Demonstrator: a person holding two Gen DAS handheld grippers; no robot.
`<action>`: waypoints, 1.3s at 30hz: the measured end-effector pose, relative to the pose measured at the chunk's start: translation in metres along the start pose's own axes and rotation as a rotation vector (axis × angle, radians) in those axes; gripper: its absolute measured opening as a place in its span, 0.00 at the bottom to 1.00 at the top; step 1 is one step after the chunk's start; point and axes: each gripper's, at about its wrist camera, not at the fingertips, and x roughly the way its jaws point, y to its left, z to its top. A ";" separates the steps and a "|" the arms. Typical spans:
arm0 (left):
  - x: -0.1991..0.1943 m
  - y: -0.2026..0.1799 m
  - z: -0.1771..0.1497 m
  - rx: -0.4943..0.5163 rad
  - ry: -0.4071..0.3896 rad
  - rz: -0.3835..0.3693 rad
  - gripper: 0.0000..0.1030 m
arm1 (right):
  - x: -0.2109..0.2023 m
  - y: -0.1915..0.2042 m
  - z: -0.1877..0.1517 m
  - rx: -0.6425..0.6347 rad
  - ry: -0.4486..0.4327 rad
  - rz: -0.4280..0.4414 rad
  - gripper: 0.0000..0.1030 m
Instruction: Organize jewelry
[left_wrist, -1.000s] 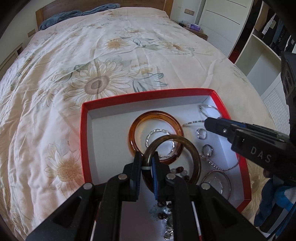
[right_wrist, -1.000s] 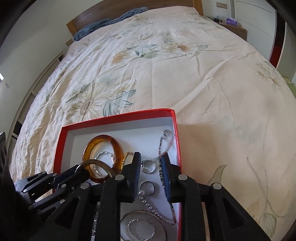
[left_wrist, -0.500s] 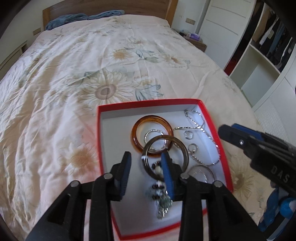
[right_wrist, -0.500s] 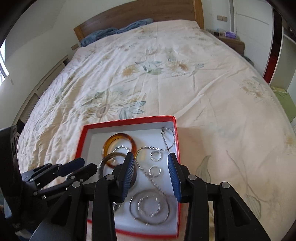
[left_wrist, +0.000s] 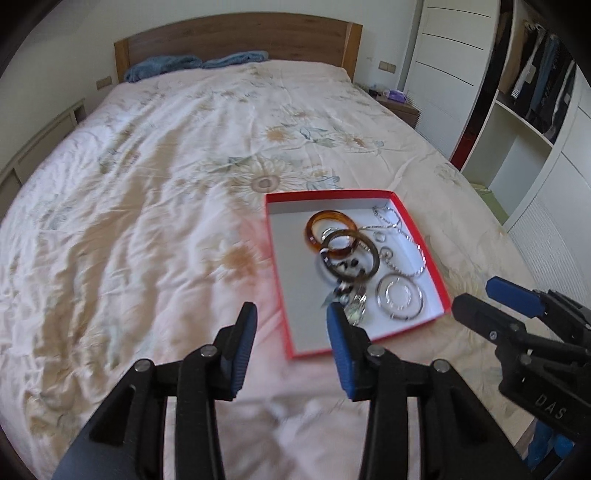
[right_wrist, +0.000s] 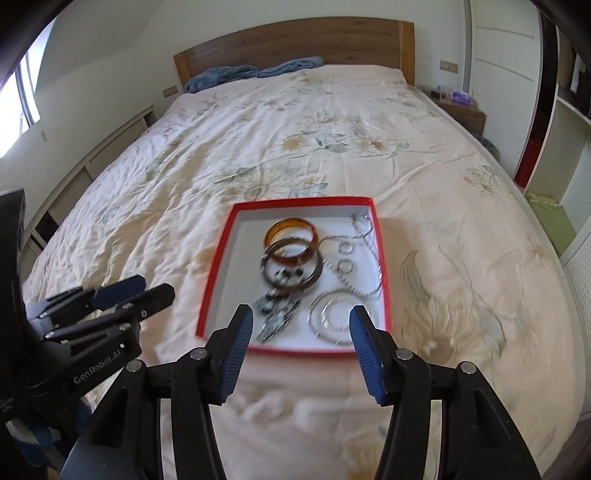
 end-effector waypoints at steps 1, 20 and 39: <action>-0.006 0.001 -0.004 0.008 -0.006 0.007 0.36 | -0.005 0.006 -0.006 -0.005 -0.006 0.000 0.54; -0.117 0.047 -0.068 0.055 -0.107 0.092 0.37 | -0.081 0.093 -0.078 -0.022 -0.114 0.025 0.59; -0.166 0.062 -0.093 0.051 -0.205 0.086 0.38 | -0.110 0.124 -0.102 -0.079 -0.158 0.001 0.62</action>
